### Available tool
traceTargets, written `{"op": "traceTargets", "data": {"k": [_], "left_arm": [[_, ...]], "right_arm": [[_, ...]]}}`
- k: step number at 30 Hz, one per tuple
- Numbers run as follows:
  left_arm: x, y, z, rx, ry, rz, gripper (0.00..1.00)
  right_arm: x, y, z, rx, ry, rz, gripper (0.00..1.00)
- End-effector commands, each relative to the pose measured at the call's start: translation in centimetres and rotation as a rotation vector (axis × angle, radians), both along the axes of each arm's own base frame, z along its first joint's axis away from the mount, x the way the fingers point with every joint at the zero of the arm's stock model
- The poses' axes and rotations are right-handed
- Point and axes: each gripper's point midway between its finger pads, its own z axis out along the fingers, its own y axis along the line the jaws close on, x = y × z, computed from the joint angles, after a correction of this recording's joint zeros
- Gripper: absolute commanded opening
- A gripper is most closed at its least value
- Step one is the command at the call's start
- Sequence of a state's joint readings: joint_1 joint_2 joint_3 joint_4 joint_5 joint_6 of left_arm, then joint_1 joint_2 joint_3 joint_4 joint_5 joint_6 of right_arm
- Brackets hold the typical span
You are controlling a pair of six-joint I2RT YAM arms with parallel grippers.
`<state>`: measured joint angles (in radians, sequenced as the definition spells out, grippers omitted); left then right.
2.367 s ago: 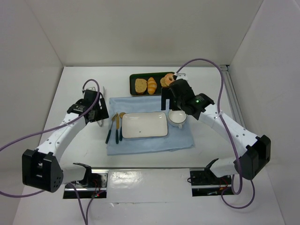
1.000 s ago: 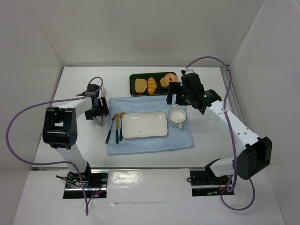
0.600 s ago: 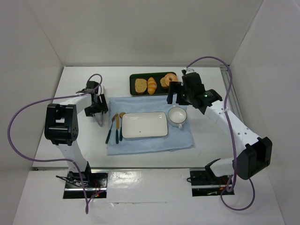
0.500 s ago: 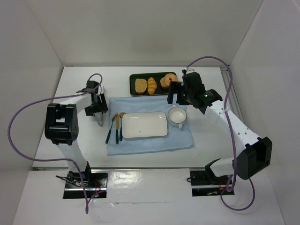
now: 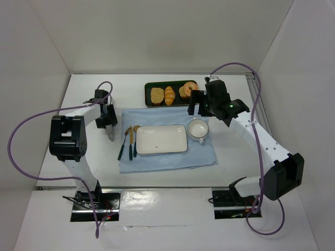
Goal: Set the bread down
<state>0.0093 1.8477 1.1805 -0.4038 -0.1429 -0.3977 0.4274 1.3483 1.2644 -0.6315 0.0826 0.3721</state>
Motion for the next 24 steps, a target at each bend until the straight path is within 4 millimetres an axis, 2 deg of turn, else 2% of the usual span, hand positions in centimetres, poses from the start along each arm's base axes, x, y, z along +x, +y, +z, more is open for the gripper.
{"op": "traceTargets", "data": {"k": [1,7,13,14,16,21,23,24], "left_arm": [[0.4,-0.8,1.1,-0.053,-0.033,-0.017,0.66],[1.1,-1.2,6.1,-0.069,-0.165,-0.031,0.66],[0.7,-1.5,10.3,-0.083,-0.250,-0.045,0.67],[0.9,-1.6,11.9,-0.087,-0.291,-0.039,0.67],[0.8,-1.6,13.2,-0.086,-0.318,-0.040,0.67],[0.0,-2.9,16.5,-0.095,-0.385,-0.058,0.67],[-0.2,-3.4,18.6,-0.098,-0.438,-0.072,0.68],[-0.6,-4.3,18.9,-0.103,-0.442,-0.095,0.68]], "right_arm": [[0.8,0.3,3.6,0.048,-0.109,0.013,1.00],[0.8,0.7,3.8,0.063,-0.113,0.029,1.00],[0.2,0.6,3.3,0.071,-0.100,0.030,1.00],[0.2,0.8,3.3,0.076,-0.097,0.038,1.00],[-0.1,0.7,3.2,0.083,-0.095,0.032,1.00],[-0.3,0.6,3.2,0.083,-0.095,0.032,1.00],[-0.5,0.7,3.5,0.092,-0.101,0.040,1.00],[-0.6,0.7,3.8,0.103,-0.106,0.033,1.00]]}}
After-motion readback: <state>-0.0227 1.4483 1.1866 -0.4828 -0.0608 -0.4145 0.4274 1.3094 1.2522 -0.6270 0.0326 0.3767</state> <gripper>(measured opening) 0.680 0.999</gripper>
